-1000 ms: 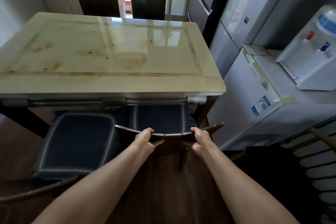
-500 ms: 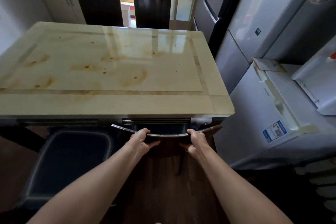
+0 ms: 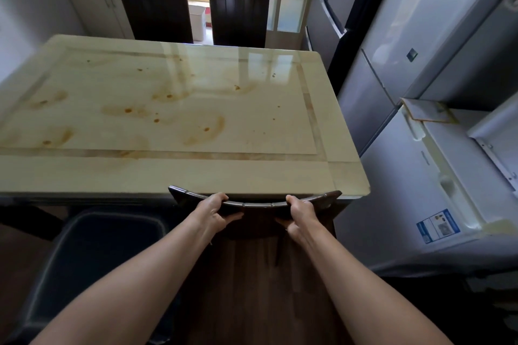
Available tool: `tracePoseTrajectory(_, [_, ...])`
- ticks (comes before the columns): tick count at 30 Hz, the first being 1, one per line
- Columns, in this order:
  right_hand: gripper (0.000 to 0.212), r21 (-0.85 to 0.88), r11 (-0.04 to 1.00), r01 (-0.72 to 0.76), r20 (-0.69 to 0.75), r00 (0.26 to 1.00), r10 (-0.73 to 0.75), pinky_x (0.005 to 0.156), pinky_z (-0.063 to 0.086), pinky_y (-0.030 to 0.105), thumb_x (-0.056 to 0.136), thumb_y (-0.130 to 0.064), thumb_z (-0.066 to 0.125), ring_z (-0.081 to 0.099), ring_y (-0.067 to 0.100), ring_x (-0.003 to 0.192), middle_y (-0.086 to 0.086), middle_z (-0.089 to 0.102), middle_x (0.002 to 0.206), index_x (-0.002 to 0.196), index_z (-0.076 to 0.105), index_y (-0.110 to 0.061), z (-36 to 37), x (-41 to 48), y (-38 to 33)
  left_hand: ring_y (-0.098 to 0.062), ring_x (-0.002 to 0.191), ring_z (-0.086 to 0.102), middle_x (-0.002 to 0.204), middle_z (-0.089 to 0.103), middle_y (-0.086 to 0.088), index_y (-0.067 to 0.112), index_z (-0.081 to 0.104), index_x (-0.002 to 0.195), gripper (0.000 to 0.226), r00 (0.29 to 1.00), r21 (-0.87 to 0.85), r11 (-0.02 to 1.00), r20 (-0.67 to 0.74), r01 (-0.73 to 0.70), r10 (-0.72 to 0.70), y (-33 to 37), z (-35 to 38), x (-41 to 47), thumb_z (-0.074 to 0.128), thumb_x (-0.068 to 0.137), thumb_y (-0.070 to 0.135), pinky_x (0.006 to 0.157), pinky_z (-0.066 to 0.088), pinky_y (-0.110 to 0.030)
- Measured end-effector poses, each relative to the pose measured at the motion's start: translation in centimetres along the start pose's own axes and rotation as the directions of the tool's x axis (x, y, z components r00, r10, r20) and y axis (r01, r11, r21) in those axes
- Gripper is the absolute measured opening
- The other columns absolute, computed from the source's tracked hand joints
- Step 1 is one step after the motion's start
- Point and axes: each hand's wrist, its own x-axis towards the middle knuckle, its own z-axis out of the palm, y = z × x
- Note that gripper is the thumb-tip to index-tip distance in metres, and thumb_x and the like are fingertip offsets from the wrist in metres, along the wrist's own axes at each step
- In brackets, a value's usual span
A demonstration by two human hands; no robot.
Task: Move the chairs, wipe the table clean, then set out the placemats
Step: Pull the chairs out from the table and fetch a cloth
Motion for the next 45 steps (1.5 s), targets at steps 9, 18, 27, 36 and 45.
tracePoseTrajectory(9, [0.006,-0.027,0.999,-0.022,0.007,1.0,0.022,0.094,0.047,0.055,0.092,-0.011,0.054,0.055,0.03,0.095,0.019,0.056,0.11,0.088,0.052,-0.008,1.1,1.6,-1.0,-0.042,0.125,0.042,0.132,0.04,-0.024,0.0,0.042,0.084,0.009,0.999,0.016,0.999,0.01,0.04,-0.041,1.7,1.0,0.9,0.046,0.091,-0.002,0.095,0.041,-0.063])
tracePoseTrajectory(18, [0.034,-0.011,1.0,-0.016,0.091,0.996,0.017,0.083,0.051,0.047,0.096,-0.024,0.053,0.059,0.032,0.104,0.017,0.059,0.12,0.123,0.052,-0.003,0.2,0.1,-0.8,-0.039,0.123,0.047,0.134,0.048,-0.021,0.003,0.047,0.125,0.034,0.999,0.052,0.999,0.037,-0.015,0.013,1.2,0.2,-1.1,0.054,0.094,0.014,0.092,0.046,-0.057])
tracePoseTrajectory(27, [0.064,-0.006,1.0,0.027,0.123,0.992,-0.026,0.103,0.041,0.053,0.094,-0.031,0.056,0.041,0.04,0.13,0.017,0.031,0.15,0.145,0.027,-0.005,2.3,-6.8,3.0,-0.041,0.128,0.044,0.138,0.042,-0.031,-0.005,0.037,0.136,0.045,0.986,0.239,0.962,0.132,-0.131,0.101,1.7,-4.4,-6.3,0.043,0.1,0.021,0.1,0.041,-0.044])
tracePoseTrajectory(36, [0.064,-0.032,0.996,0.086,0.148,0.986,-0.08,0.105,0.039,0.05,0.099,-0.026,0.047,0.037,0.048,0.131,0.029,0.022,0.15,0.148,0.014,-0.003,7.3,-22.1,12.4,-0.044,0.138,0.028,0.148,0.026,-0.031,0.002,0.023,0.146,0.051,0.952,0.255,0.943,0.271,-0.216,0.144,2.5,-18.7,-16.3,0.038,0.101,0.019,0.114,0.029,-0.047])
tracePoseTrajectory(45, [0.055,-0.109,0.978,0.178,0.298,0.945,-0.139,0.103,0.042,0.048,0.1,-0.026,0.046,0.043,0.046,0.125,0.03,0.031,0.141,0.142,0.024,0.002,14.0,-37.3,21.1,-0.042,0.137,0.031,0.147,0.029,-0.029,0.004,0.024,0.146,0.049,0.937,0.232,0.925,0.252,-0.301,0.242,5.4,-34.5,-24.8,0.036,0.102,0.021,0.112,0.03,-0.045])
